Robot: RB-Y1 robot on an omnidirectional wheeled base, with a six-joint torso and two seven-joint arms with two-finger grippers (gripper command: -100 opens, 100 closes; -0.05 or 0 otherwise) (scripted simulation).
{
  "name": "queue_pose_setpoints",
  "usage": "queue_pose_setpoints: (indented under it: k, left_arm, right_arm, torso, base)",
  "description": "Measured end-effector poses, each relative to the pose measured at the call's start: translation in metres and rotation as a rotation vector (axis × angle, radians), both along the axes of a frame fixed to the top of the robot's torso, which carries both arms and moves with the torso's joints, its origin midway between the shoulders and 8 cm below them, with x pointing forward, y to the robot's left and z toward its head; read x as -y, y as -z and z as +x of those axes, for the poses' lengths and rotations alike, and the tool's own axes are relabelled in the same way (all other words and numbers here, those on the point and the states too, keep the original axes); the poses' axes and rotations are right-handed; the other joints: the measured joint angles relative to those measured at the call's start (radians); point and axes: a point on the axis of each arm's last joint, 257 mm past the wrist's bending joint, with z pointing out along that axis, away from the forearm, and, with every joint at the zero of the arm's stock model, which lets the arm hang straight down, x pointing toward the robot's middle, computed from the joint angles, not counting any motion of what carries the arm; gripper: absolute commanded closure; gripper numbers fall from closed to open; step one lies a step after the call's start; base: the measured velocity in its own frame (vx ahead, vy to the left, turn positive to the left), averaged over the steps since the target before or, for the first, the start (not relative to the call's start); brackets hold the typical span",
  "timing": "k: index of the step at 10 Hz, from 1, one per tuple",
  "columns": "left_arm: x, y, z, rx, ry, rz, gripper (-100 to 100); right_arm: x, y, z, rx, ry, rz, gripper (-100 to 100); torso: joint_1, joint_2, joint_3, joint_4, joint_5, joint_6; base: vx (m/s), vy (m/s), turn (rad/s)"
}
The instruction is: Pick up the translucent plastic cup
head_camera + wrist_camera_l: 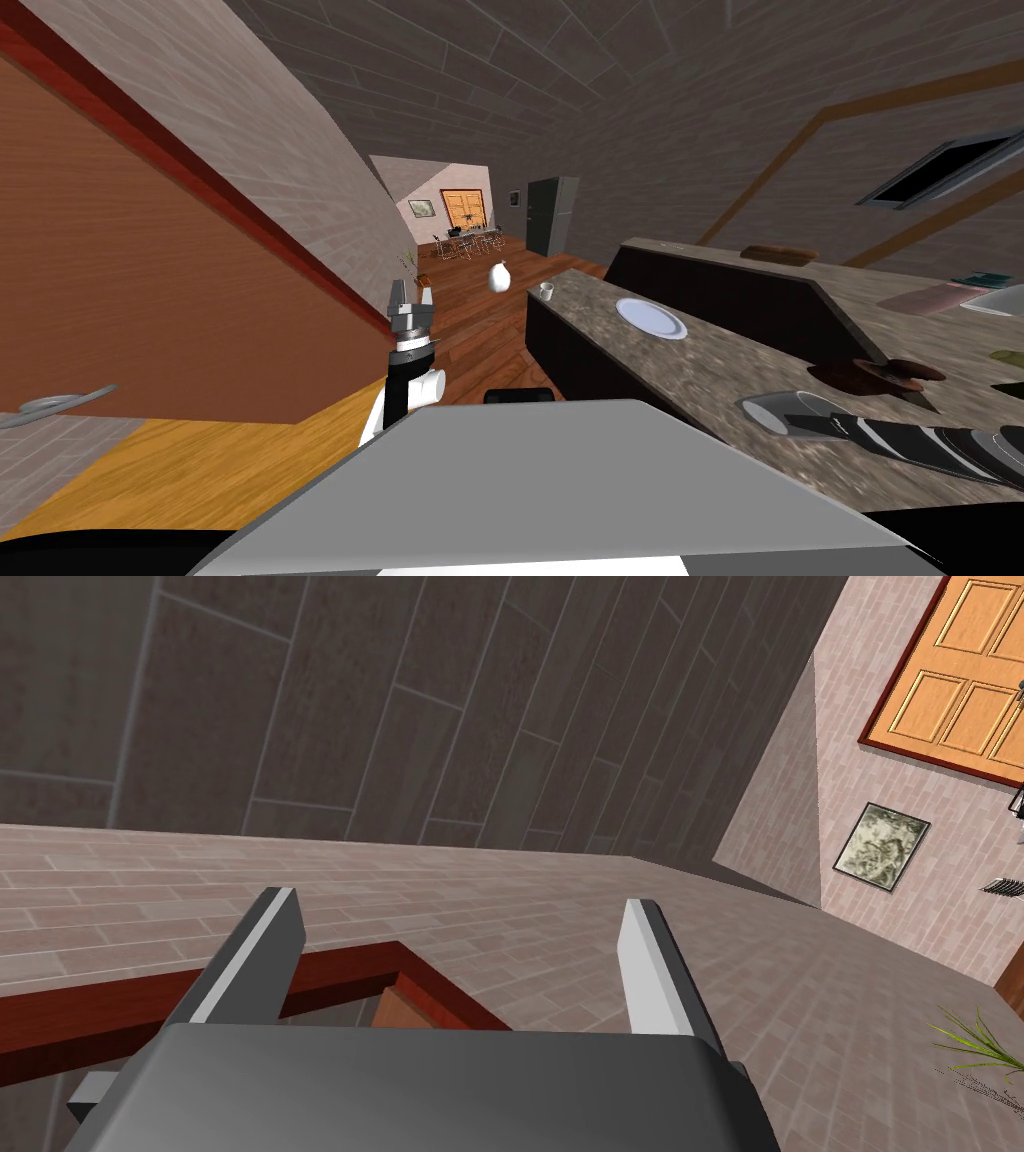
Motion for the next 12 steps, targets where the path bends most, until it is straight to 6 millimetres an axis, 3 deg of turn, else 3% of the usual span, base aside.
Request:
queue_pose_setpoints:
  k: [1, 2, 6, 7, 8, 12]
  left_arm:
    - [0.000, 0.000, 0.000, 0.000, 0.000, 0.000, 0]
    - [0.000, 0.000, 0.000, 0.000, 0.000, 0.000, 0]
    - [0.000, 0.000, 0.000, 0.000, 0.000, 0.000, 0]
    - [0.000, 0.000, 0.000, 0.000, 0.000, 0.000, 0]
    - [0.000, 0.000, 0.000, 0.000, 0.000, 0.000, 0]
    - [0.000, 0.000, 0.000, 0.000, 0.000, 0.000, 0]
  right_arm:
    - [0.002, 0.003, -0.002, 0.000, 0.010, 0.000, -100]
    - [0.002, 0.003, -0.002, 0.000, 0.013, 0.001, 100]
    - [0.002, 0.003, -0.003, -0.001, 0.012, 0.000, 100]
    - [0.002, 0.003, -0.003, -0.001, 0.013, 0.000, 0]
    - [0.002, 0.003, -0.003, -0.001, 0.013, 0.000, 100]
    - [-0.009, -0.009, 0.008, 0.000, -0.026, 0.003, 100]
  torso:
    - [0.000, 0.000, 0.000, 0.000, 0.000, 0.000]
    - [0.000, -0.001, 0.000, 0.000, 0.000, 0.001]
    - [-0.001, -0.002, -0.001, 0.000, 0.000, 0.000]
    - [-0.001, -0.002, -0.001, 0.000, 0.000, 0.000]
    - [0.000, -0.002, -0.001, 0.000, 0.000, 0.000]
    - [-0.001, -0.004, -0.002, -0.001, 0.001, 0.001]
  base:
    - [-0.012, 0.010, 0.011]
    - [0.000, 0.000, 0.000]
    - [0.000, 0.000, 0.000]
    - [0.000, 0.000, 0.000]
    - [0.028, -0.019, -0.149]
    - [0.033, -0.025, -0.103]
